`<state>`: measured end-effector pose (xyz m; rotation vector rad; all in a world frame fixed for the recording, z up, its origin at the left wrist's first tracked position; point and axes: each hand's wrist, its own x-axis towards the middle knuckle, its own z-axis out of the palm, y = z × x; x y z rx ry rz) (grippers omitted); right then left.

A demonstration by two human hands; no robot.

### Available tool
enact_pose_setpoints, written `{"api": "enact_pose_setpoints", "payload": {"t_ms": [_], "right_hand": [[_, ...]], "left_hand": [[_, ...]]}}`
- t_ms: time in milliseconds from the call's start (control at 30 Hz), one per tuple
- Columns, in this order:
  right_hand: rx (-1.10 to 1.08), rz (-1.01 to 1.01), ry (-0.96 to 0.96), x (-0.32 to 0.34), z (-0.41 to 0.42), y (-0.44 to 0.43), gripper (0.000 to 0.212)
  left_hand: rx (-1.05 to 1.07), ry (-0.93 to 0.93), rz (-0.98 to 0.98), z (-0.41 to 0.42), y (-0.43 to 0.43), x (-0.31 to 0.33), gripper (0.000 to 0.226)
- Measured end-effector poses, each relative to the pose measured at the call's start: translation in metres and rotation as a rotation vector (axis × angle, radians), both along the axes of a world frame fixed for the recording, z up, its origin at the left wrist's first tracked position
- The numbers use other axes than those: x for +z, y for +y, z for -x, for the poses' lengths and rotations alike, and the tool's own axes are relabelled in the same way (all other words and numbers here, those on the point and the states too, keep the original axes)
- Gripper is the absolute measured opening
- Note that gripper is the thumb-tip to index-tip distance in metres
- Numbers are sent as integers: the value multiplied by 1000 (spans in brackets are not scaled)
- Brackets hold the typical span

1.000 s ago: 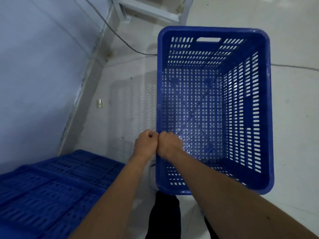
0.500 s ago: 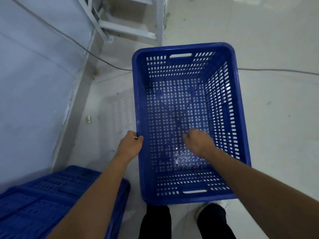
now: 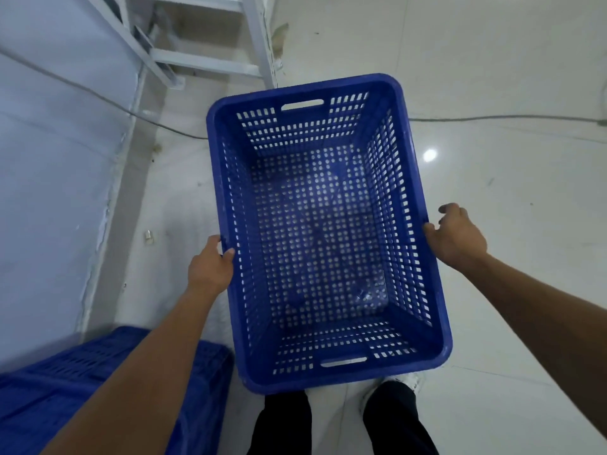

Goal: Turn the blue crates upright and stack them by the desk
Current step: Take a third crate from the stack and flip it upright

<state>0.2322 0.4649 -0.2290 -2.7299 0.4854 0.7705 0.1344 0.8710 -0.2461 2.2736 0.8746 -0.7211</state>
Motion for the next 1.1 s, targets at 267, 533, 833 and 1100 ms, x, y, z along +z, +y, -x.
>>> {"api": "enact_pose_setpoints", "payload": {"t_ms": [267, 533, 833, 1100], "right_hand": [[-14, -50, 41, -45, 3, 5, 42], [-46, 37, 8, -47, 0, 13, 36], [9, 46, 87, -41, -6, 11, 42], [55, 81, 14, -19, 4, -13, 43]], "left_hand": [[-35, -71, -129, 7, 2, -27, 43], [-39, -63, -165, -6, -2, -18, 35], [-12, 50, -108, -22, -14, 0, 37], [-6, 28, -108, -15, -36, 13, 36]]}}
